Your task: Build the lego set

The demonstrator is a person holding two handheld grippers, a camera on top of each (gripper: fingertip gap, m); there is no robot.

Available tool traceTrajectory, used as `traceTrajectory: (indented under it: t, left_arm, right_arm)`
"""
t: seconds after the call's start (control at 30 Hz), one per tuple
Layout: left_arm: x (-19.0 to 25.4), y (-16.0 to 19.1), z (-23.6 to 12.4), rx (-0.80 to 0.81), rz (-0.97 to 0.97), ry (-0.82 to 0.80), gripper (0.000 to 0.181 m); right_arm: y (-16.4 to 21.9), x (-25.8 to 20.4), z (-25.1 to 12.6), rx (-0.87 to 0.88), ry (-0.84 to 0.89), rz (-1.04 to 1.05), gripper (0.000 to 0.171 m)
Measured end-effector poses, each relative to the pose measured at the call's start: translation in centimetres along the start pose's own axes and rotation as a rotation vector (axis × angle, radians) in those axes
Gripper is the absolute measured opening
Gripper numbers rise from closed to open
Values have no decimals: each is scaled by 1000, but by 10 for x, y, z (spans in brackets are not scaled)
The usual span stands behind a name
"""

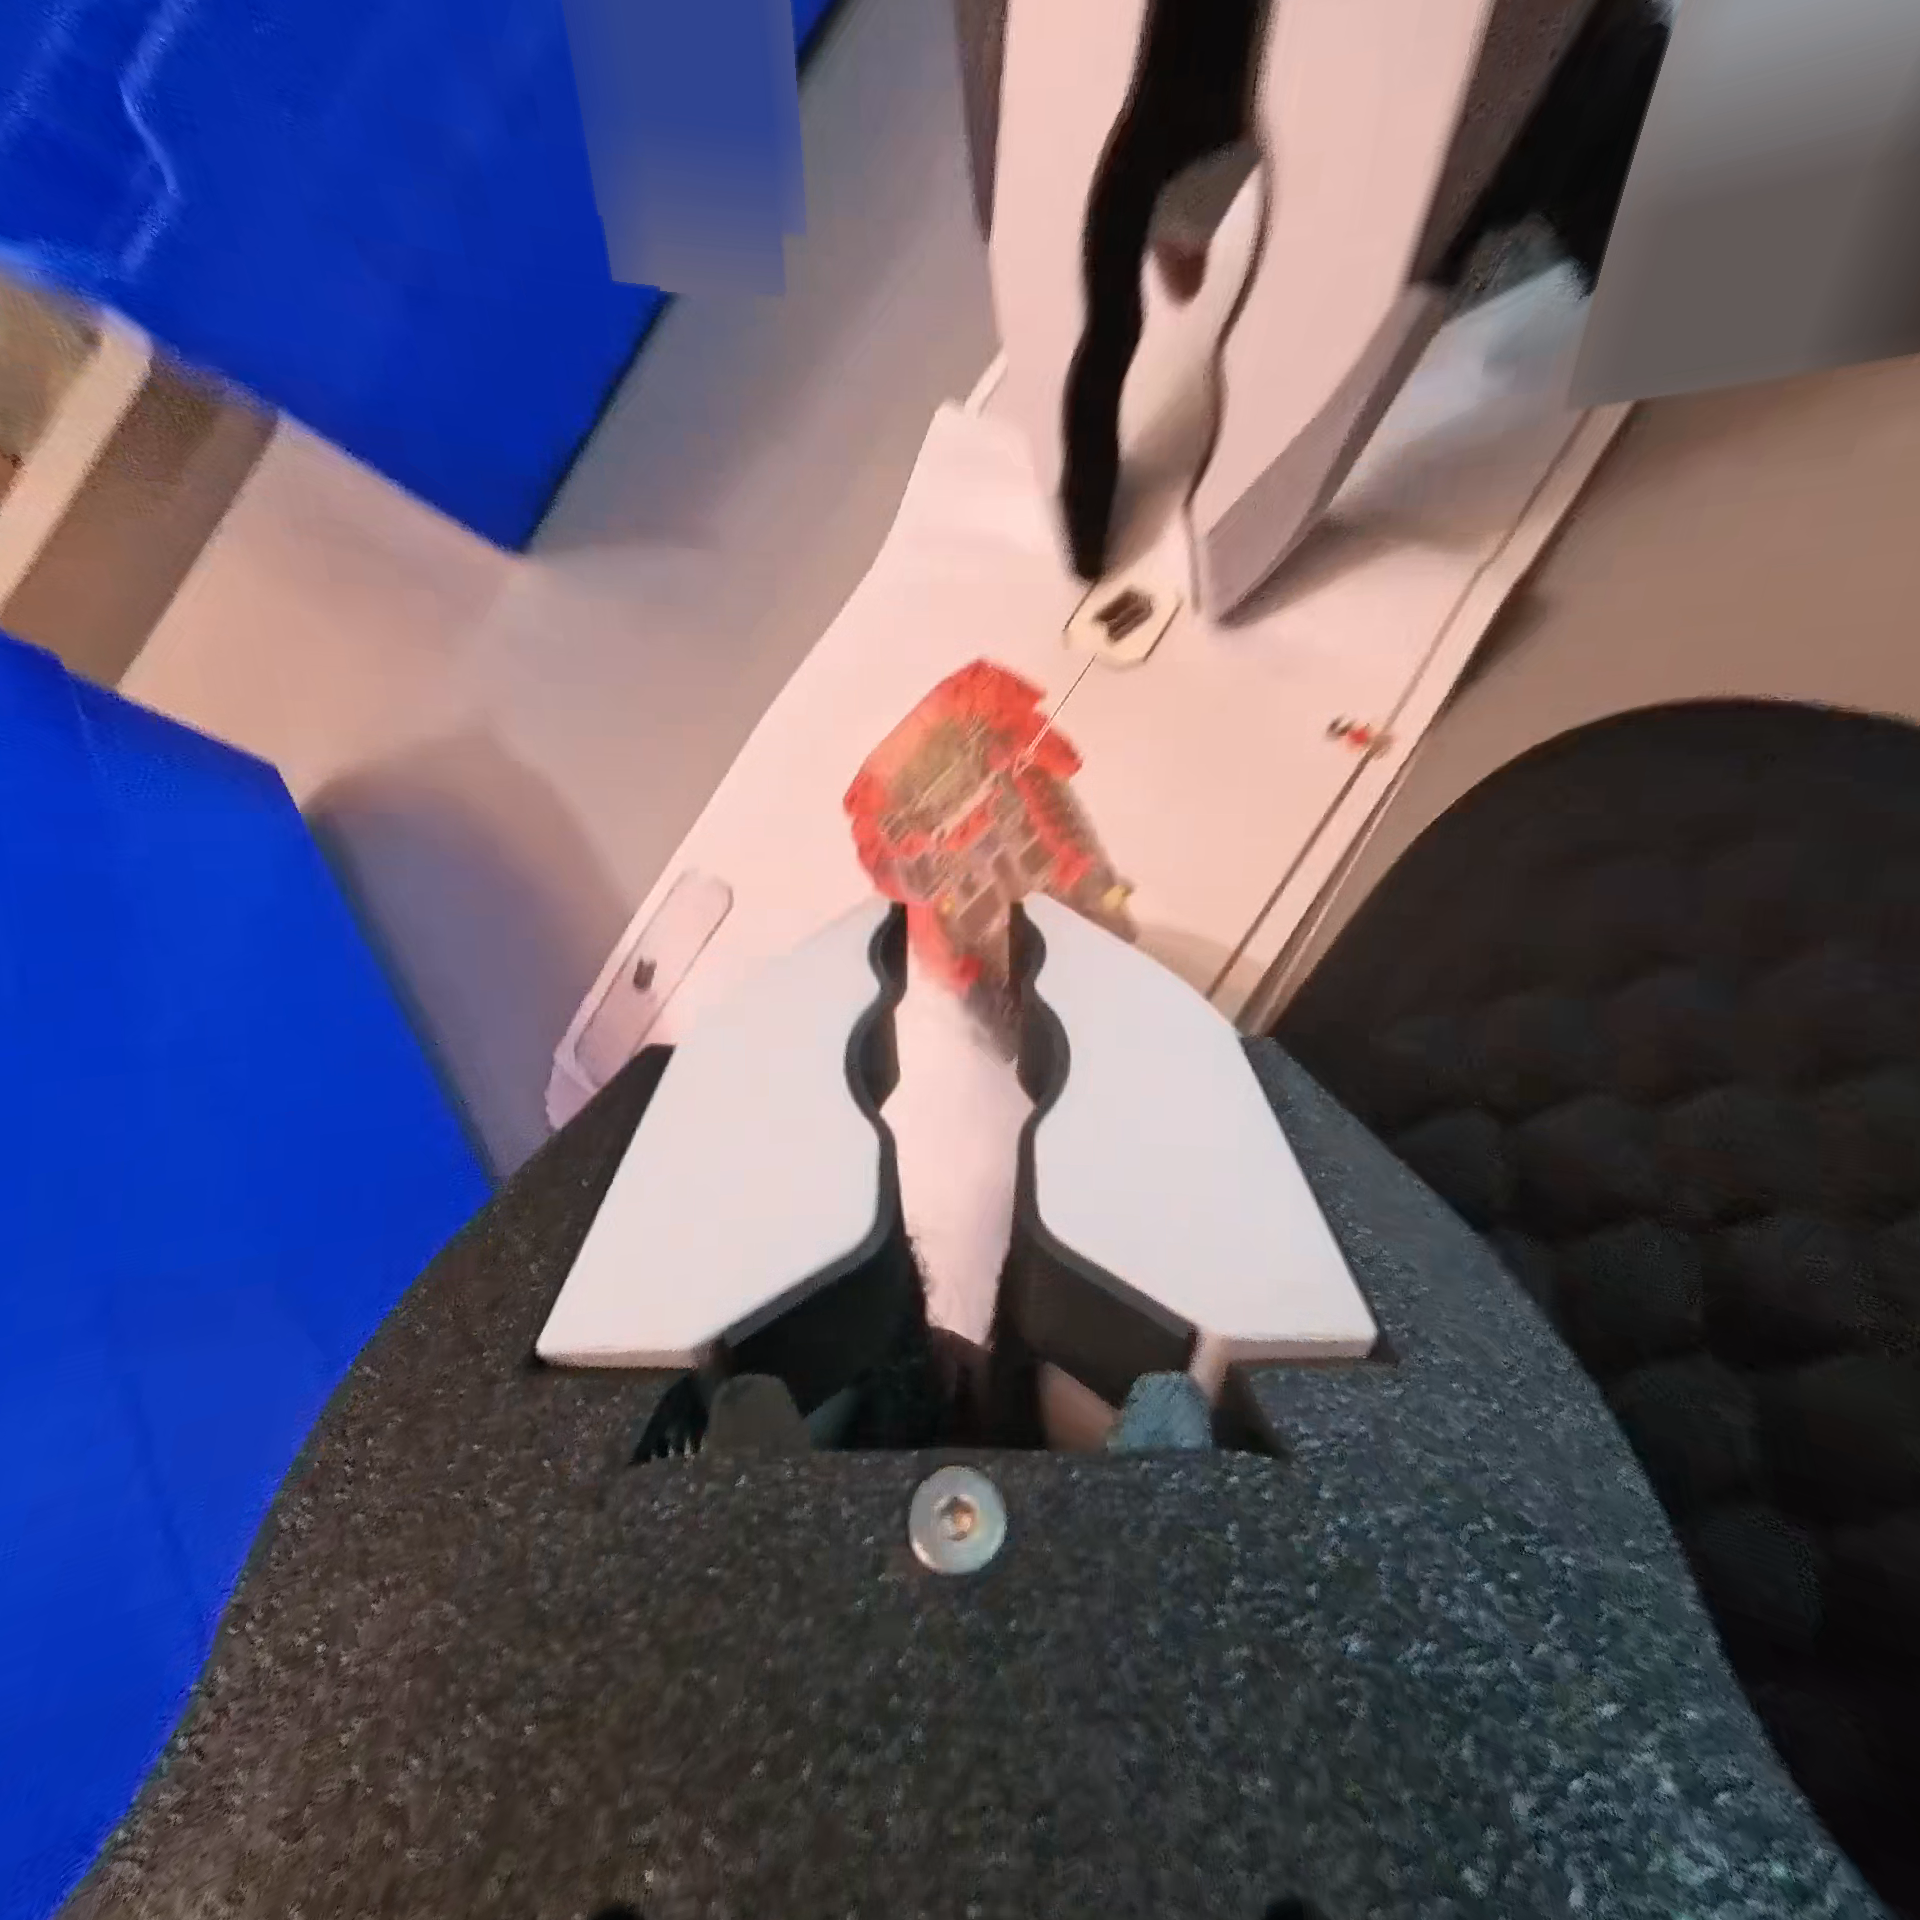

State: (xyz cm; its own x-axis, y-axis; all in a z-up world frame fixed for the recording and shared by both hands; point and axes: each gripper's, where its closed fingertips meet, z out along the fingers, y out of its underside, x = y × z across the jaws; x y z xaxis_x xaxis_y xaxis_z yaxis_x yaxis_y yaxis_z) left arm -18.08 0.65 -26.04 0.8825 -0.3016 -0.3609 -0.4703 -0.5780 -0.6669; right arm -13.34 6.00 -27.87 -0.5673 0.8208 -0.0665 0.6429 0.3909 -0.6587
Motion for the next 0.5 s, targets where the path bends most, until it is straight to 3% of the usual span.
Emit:
traceTrajectory:
  t: [0.1, 0.5]
  left_arm:
    - [-5, 17, 4, -41, -51, 18, 15]
    - [-3, 16, 8, 40, -237, 177, 7]
  right_arm:
    - [0, 0, 1, -38, 3, -5, 25]
    - [-3, 1, 3, -120, 34, 25, 25]
